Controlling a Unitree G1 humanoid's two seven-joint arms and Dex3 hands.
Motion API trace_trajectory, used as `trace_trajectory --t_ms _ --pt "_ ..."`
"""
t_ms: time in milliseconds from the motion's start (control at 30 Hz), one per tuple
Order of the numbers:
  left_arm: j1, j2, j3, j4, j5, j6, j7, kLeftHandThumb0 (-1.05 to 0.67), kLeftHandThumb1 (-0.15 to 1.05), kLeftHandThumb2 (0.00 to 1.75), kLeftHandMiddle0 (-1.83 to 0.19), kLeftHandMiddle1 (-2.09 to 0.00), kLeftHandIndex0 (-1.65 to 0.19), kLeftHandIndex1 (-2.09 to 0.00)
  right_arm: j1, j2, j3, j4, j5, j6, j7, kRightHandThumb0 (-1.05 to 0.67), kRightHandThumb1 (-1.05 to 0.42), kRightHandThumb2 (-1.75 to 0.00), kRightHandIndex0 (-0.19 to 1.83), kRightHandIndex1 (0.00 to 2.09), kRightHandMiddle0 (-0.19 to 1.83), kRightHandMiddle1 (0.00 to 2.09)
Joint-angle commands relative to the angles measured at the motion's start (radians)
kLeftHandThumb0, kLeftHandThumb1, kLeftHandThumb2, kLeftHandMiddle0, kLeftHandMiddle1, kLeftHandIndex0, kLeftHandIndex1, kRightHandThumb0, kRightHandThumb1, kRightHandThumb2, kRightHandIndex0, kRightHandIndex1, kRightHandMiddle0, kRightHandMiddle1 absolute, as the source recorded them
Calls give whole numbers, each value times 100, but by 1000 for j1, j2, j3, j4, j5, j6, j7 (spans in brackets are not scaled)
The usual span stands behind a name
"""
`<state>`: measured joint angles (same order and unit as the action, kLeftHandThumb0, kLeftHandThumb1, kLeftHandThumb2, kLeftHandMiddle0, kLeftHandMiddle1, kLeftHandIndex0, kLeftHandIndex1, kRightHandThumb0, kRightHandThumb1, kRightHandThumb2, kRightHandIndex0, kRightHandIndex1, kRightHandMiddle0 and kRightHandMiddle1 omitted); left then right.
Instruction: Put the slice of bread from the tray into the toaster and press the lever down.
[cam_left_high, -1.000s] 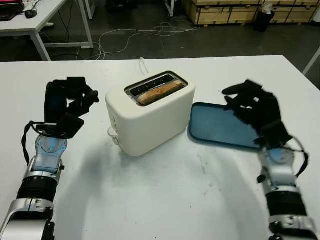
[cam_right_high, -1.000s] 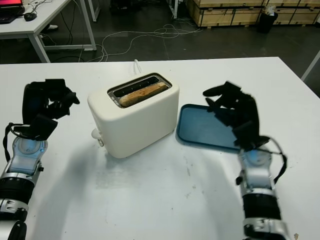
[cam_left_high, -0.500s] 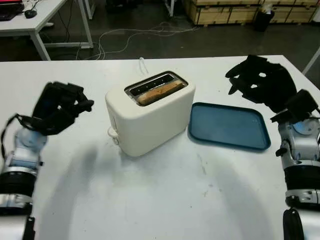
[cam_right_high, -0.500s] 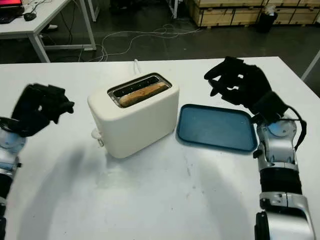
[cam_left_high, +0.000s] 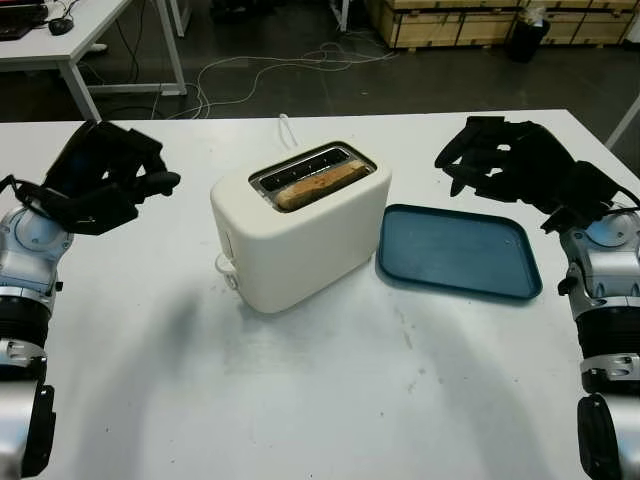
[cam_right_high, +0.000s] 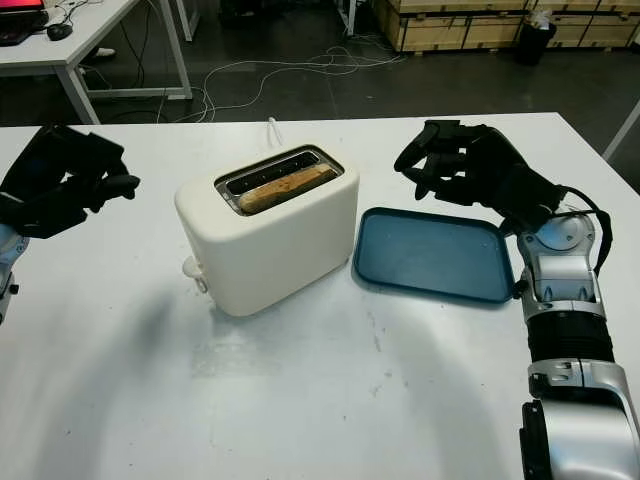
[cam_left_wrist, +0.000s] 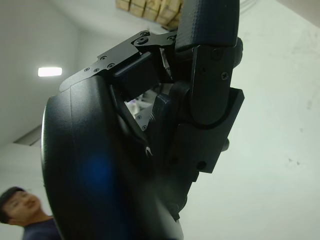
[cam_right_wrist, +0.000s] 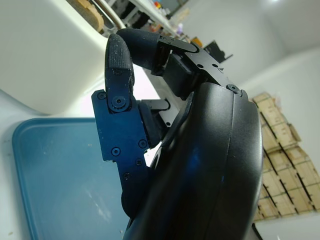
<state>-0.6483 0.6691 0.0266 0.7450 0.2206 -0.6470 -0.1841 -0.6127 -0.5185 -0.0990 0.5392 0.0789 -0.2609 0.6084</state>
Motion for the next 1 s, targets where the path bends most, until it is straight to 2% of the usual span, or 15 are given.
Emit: trace_trajectory --t_ms 0,600,833,967 --pt "-8 2 -8 -19 17 -11 10 -105 92 29 -139 -147 -128 -124 -24 -11 7 20 -12 -17 -6 -50 -92 -29 75 162 69 122" --pt "68 0 0 -156 21 40 9 -105 92 19 -132 -151 -121 -130 -74 -15 20 65 -31 -24 11 -55 -92 -27 75 161 70 121" --pt "100 -6 6 -214 8 76 2 -103 92 15 -130 -152 -119 -129 -86 -11 20 78 -20 -29 25 -52 -92 -26 78 158 73 114" --pt "110 -10 6 -232 5 84 2 -102 92 14 -130 -152 -119 -129 -84 -10 20 77 -19 -32 26 -49 -92 -27 79 160 72 119"
